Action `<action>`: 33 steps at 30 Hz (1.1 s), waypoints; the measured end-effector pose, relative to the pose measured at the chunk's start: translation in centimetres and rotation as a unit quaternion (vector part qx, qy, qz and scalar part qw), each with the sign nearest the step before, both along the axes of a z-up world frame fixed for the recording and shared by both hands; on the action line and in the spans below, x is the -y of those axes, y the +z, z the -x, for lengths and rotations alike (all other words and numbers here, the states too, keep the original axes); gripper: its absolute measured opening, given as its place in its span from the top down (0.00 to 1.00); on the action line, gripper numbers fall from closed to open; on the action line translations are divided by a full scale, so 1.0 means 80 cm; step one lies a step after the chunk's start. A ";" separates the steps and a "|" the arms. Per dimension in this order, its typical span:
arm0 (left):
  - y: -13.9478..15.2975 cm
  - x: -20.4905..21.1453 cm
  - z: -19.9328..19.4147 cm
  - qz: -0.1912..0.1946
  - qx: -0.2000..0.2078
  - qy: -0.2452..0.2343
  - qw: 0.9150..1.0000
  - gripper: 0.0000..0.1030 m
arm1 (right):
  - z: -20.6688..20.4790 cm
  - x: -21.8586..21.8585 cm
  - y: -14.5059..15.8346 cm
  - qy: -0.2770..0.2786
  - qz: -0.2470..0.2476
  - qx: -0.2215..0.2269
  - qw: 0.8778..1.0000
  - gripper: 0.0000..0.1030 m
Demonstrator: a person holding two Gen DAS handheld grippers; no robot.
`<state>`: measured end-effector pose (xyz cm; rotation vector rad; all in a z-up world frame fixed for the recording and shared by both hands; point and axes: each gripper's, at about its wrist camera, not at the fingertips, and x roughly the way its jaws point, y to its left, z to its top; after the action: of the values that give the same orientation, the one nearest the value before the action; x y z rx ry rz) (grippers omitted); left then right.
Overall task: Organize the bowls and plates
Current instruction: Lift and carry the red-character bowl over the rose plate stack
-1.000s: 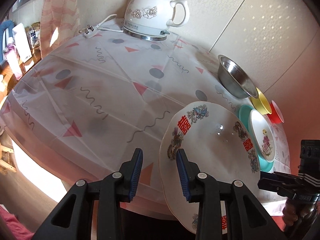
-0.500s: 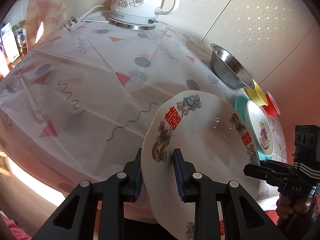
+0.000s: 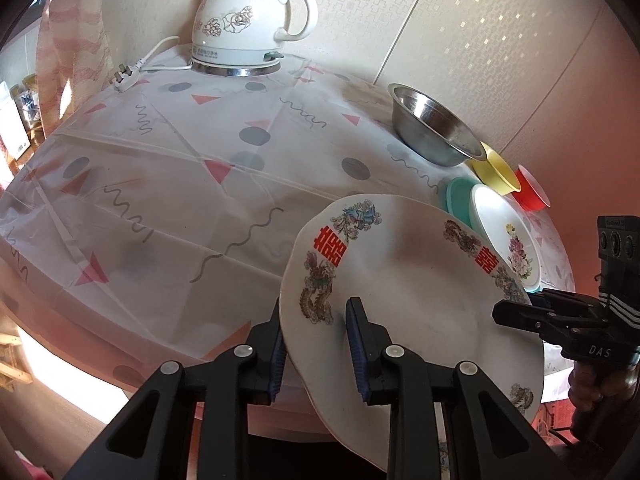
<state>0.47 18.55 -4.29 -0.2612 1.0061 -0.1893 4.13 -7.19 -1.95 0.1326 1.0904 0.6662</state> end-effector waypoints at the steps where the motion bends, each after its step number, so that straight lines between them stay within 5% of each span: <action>1: 0.002 0.002 0.001 -0.001 0.004 -0.002 1.000 0.73 | 0.001 0.002 0.001 -0.001 0.000 0.002 1.000 0.69; 15: 0.032 0.029 -0.012 -0.009 0.050 -0.028 0.998 0.73 | 0.004 0.033 0.030 -0.033 -0.007 0.043 0.999 0.69; 33: 0.054 0.153 -0.088 -0.003 0.068 -0.121 0.990 0.73 | -0.013 0.132 0.048 -0.139 0.005 0.066 0.988 0.69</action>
<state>7.54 6.33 0.04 -0.1178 0.9014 -0.4201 5.16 -17.76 1.91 0.2235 0.9269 0.4127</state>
